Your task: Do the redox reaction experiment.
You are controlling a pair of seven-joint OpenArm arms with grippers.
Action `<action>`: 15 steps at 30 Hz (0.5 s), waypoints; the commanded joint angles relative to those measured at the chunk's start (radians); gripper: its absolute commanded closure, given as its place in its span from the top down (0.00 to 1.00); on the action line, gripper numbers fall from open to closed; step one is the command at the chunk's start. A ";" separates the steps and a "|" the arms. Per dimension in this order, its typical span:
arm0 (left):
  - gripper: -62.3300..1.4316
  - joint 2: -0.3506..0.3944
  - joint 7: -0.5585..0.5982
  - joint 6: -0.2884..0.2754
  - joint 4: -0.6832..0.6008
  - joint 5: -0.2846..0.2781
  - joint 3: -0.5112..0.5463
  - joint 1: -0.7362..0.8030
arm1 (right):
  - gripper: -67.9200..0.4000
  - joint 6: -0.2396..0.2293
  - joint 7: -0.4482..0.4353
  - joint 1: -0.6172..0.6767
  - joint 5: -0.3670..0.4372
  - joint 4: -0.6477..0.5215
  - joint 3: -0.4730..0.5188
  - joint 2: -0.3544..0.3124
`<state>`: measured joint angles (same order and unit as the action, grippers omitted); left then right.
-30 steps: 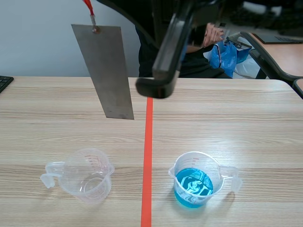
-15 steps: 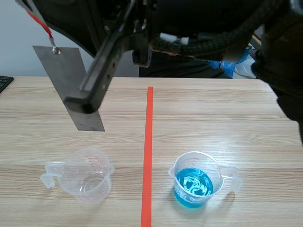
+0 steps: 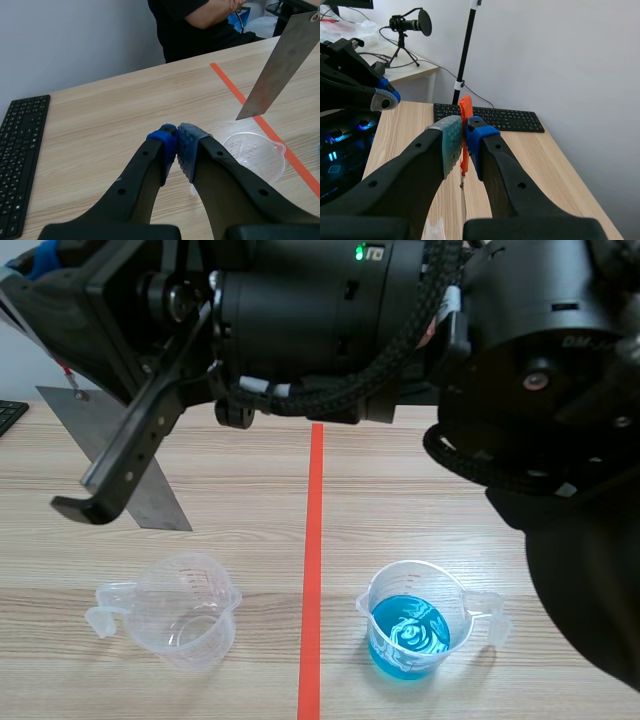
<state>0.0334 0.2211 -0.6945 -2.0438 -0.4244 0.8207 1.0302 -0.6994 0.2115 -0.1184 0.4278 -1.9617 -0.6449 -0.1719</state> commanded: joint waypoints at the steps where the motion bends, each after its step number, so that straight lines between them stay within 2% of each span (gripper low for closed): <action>1: 0.09 -0.005 0.018 -0.002 -0.005 -0.014 0.006 -0.003 | 0.03 0.004 -0.019 -0.018 -0.003 0.001 -0.010 0.018; 15: 0.09 -0.005 0.018 -0.002 -0.005 -0.014 0.006 -0.003 | 0.03 0.056 -0.050 -0.018 -0.086 0.081 -0.089 0.034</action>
<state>0.0334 0.2211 -0.6945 -2.0438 -0.4244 0.8207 1.0306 -0.6502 0.1799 -0.1184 0.3286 -1.8759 -0.7326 -0.1417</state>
